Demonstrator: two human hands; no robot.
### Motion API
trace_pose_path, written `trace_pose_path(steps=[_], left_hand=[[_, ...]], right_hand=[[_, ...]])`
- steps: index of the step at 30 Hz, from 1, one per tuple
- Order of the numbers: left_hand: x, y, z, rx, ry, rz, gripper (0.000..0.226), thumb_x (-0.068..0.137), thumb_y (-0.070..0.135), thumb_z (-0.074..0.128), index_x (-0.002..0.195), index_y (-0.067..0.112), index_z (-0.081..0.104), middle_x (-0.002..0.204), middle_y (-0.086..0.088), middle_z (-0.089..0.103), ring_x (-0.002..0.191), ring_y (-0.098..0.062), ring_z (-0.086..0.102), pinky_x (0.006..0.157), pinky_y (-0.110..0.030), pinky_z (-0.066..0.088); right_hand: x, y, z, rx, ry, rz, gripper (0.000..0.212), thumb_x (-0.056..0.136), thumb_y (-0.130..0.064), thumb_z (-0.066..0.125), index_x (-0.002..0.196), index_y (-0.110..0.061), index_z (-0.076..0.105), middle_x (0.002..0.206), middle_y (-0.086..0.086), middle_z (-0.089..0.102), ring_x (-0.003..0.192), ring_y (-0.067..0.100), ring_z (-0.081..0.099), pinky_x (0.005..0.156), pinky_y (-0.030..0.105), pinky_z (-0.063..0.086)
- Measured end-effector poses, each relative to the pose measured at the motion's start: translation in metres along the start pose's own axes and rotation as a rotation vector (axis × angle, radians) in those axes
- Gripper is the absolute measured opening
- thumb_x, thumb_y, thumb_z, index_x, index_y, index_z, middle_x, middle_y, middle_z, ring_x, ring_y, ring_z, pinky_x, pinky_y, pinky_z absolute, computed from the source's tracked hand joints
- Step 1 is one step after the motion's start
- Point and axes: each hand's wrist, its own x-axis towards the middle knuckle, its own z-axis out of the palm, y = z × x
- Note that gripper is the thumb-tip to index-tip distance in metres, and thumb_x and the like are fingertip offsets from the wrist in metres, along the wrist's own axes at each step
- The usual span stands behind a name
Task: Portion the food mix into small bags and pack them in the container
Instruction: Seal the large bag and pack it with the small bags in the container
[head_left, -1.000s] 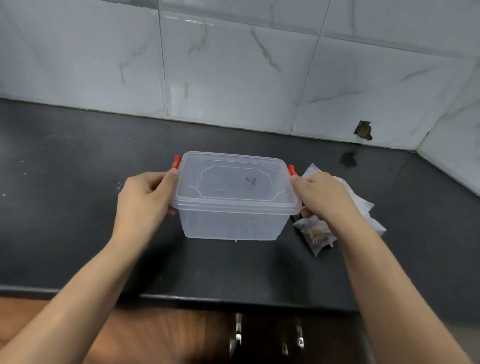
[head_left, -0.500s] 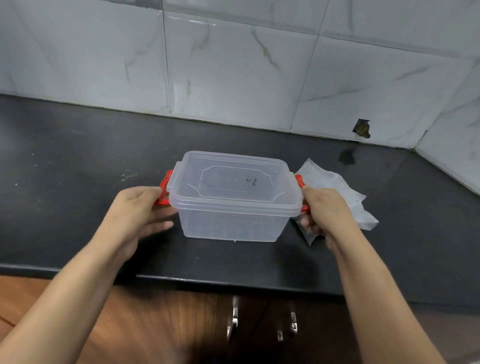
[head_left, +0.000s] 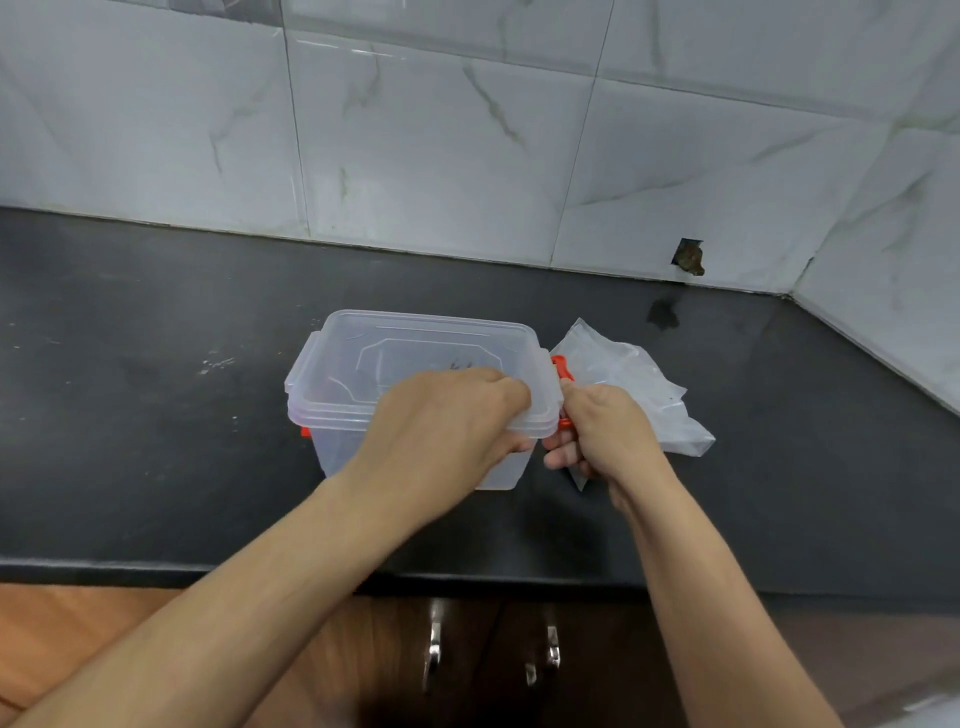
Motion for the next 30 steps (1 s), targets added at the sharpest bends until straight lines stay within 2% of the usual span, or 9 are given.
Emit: trace_pose_path(steps=[4, 9, 15, 18, 21, 23, 25, 27, 30], left_hand=[[0.001, -0.002, 0.001, 0.046, 0.025, 0.030, 0.032, 0.093, 0.051, 0.043, 0.106, 0.025, 0.057, 0.102, 0.005, 0.065, 0.093, -0.019, 0.062, 0.062, -0.028, 0.031], [0.000, -0.006, -0.003, -0.075, -0.004, -0.043, 0.036, 0.089, 0.054, 0.050, 0.110, 0.028, 0.063, 0.110, 0.007, 0.069, 0.098, -0.019, 0.062, 0.075, -0.032, 0.048], [-0.004, -0.003, 0.004, 0.011, 0.203, 0.086, 0.033, 0.087, 0.042, 0.045, 0.077, 0.018, 0.066, 0.071, 0.004, 0.069, 0.054, -0.023, 0.063, 0.039, -0.026, 0.038], [-0.011, -0.002, 0.005, 0.031, 0.249, 0.081, 0.037, 0.089, 0.040, 0.037, 0.078, 0.017, 0.064, 0.073, 0.005, 0.067, 0.052, -0.018, 0.060, 0.036, -0.023, 0.030], [-0.015, -0.001, 0.005, 0.012, 0.253, 0.042, 0.027, 0.088, 0.039, 0.049, 0.077, 0.018, 0.062, 0.071, 0.005, 0.063, 0.051, -0.016, 0.056, 0.038, -0.019, 0.016], [-0.012, 0.001, 0.005, -0.022, 0.210, 0.049, 0.024, 0.083, 0.043, 0.056, 0.082, 0.019, 0.061, 0.082, 0.004, 0.065, 0.062, -0.019, 0.061, 0.041, -0.023, 0.028], [-0.006, 0.004, 0.000, -0.059, 0.095, 0.048, 0.039, 0.082, 0.056, 0.050, 0.105, 0.028, 0.060, 0.115, 0.008, 0.061, 0.098, -0.018, 0.062, 0.068, -0.032, 0.045], [0.004, 0.006, -0.001, -0.040, -0.003, 0.045, 0.055, 0.081, 0.068, 0.043, 0.128, 0.039, 0.047, 0.140, 0.011, 0.044, 0.126, -0.013, 0.045, 0.089, -0.033, 0.043], [0.016, 0.017, 0.003, 0.036, -0.041, 0.064, 0.051, 0.086, 0.062, 0.041, 0.128, 0.035, 0.046, 0.131, 0.009, 0.051, 0.116, -0.017, 0.052, 0.072, -0.032, 0.044]], right_hand=[[0.001, 0.000, -0.001, -0.105, 0.023, -0.061, 0.047, 0.100, -0.040, 0.036, 0.069, -0.013, 0.058, 0.056, 0.000, 0.062, 0.039, 0.011, 0.058, 0.049, 0.025, 0.041], [0.001, 0.002, -0.003, -0.205, 0.033, -0.105, 0.050, 0.100, -0.044, 0.034, 0.067, -0.014, 0.056, 0.054, -0.002, 0.062, 0.041, 0.012, 0.060, 0.058, 0.027, 0.043], [0.001, -0.001, -0.009, -0.299, 0.018, -0.123, 0.051, 0.101, -0.042, 0.032, 0.065, -0.014, 0.053, 0.057, 0.000, 0.061, 0.041, 0.011, 0.057, 0.058, 0.026, 0.042], [0.001, -0.003, -0.010, -0.330, 0.003, -0.125, 0.048, 0.102, -0.038, 0.032, 0.065, -0.014, 0.052, 0.057, 0.000, 0.061, 0.041, 0.011, 0.057, 0.057, 0.026, 0.043], [0.001, -0.002, -0.008, -0.277, -0.031, -0.112, 0.049, 0.102, -0.041, 0.032, 0.066, -0.015, 0.053, 0.054, -0.002, 0.061, 0.038, 0.009, 0.057, 0.054, 0.025, 0.039], [0.000, 0.001, -0.006, -0.203, -0.038, -0.095, 0.050, 0.101, -0.043, 0.034, 0.066, -0.015, 0.055, 0.055, 0.000, 0.062, 0.039, 0.010, 0.058, 0.052, 0.025, 0.038], [-0.001, 0.004, -0.005, -0.093, -0.046, -0.078, 0.049, 0.100, -0.044, 0.036, 0.067, -0.014, 0.057, 0.053, 0.003, 0.063, 0.037, 0.011, 0.056, 0.048, 0.025, 0.037], [-0.001, 0.007, -0.005, -0.036, -0.040, -0.076, 0.048, 0.100, -0.042, 0.037, 0.067, -0.011, 0.055, 0.043, 0.001, 0.058, 0.034, 0.011, 0.048, 0.044, 0.026, 0.035], [0.000, 0.009, -0.006, -0.030, -0.019, -0.078, 0.046, 0.100, -0.035, 0.038, 0.062, -0.012, 0.048, 0.040, 0.001, 0.050, 0.035, 0.013, 0.040, 0.044, 0.026, 0.034]])
